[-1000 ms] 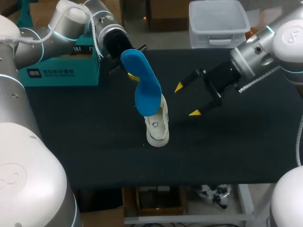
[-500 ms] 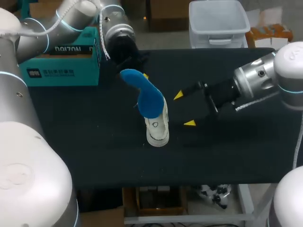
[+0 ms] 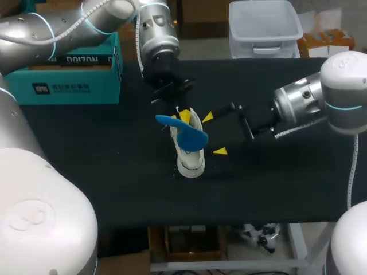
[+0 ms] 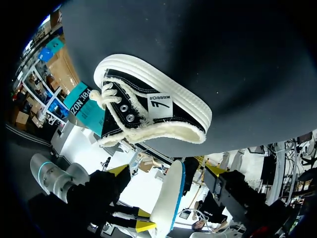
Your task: Open the shoe tongue, take the insole out of the shoe, put the insole back into the shoe, and pack the shoe into the shoebox
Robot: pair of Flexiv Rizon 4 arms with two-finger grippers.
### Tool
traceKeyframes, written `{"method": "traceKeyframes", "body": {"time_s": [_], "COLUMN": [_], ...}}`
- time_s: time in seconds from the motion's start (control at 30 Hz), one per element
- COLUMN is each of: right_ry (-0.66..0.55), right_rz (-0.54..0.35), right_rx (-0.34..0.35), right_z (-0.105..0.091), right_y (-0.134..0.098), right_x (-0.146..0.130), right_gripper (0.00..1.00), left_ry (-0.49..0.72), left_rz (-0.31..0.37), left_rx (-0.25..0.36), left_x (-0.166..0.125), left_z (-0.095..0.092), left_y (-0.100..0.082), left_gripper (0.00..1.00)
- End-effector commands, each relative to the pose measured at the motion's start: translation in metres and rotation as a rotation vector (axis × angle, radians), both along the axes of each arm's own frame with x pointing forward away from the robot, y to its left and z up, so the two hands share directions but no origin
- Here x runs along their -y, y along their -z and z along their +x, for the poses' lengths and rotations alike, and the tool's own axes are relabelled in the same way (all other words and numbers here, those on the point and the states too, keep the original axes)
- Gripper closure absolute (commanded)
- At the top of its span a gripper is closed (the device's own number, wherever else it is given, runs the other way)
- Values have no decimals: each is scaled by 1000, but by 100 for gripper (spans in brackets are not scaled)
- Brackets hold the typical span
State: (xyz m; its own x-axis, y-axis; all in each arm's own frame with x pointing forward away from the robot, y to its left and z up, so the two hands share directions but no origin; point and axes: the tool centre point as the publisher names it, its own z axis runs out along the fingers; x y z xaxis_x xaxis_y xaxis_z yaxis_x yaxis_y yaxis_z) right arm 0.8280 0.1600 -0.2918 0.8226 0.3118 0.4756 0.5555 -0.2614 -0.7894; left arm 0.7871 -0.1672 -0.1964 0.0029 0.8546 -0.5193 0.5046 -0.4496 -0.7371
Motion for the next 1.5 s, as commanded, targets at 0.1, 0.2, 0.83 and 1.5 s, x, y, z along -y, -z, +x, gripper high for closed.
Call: {"method": "traceKeyframes", "body": {"time_s": [0.1, 0.2, 0.83, 1.5], "right_ry": [11, 20, 32, 16], "right_rz": [16, 15, 72, 97], "right_rx": [-9, -16, -31, -16], "right_z": [-3, -5, -8, -3], "right_y": [0, 0, 2, 1], "right_x": [-2, -2, -3, -8], "right_gripper": [5, 1, 61, 83], "left_ry": [-225, -229, -233, -228], "left_rz": [-2, -4, 3, -29], "left_rx": [344, 356, 375, 307], "left_x": [6, 6, 13, 19], "left_z": [-14, -13, 1, 2], "left_y": [10, 10, 29, 34], "left_gripper": [100, 100, 100, 100]}}
